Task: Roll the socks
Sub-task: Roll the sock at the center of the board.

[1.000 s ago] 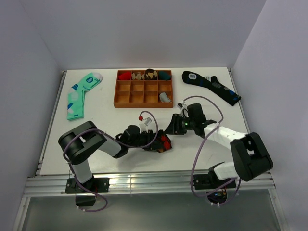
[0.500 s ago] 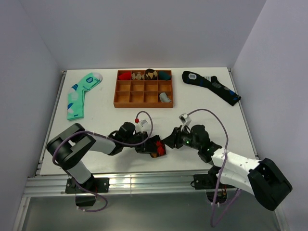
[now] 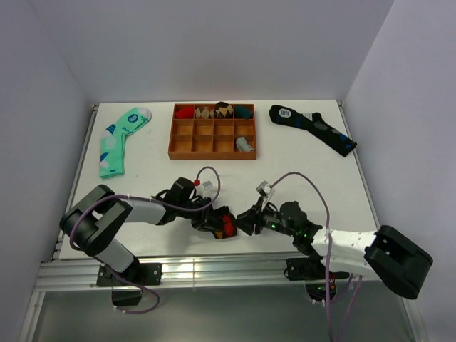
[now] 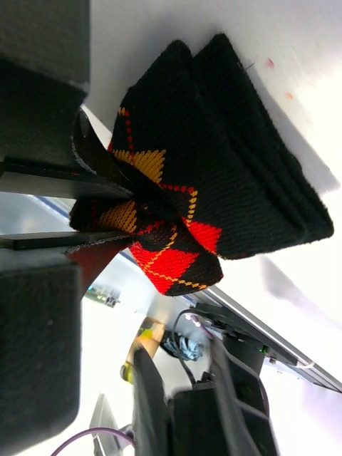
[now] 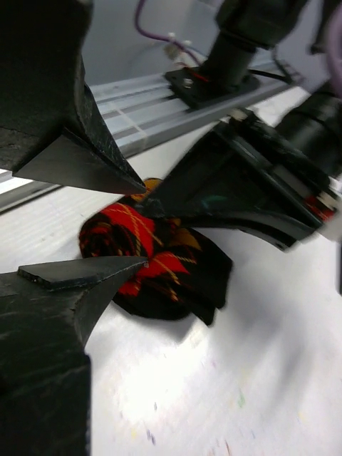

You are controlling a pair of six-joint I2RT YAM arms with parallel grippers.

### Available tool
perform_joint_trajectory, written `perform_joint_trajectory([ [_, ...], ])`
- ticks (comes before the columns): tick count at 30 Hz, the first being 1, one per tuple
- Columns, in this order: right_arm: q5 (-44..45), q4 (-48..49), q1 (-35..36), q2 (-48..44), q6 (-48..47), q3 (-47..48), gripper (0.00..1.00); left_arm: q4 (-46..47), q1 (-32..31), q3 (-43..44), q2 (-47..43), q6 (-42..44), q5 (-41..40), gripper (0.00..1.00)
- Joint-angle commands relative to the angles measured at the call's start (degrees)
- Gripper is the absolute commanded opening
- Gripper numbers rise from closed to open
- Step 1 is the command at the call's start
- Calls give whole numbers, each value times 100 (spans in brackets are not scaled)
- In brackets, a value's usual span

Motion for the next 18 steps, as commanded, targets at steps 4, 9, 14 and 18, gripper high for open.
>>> perform_joint_trajectory([
  [4, 798, 410, 789, 530, -496, 259, 47, -1961, 94, -266, 457, 502, -520, 0],
  [9, 1134, 374, 1220, 908, -813, 567, 47, -1987, 94, -266, 528, 502, -494, 0],
  [14, 1344, 479, 1414, 1295, -1041, 699, 48, -2031, 94, -248, 528, 503, -520, 0],
  [18, 1319, 778, 1476, 1699, -1094, 629, 48, -2031, 85, -239, 572, 520, -494, 0],
])
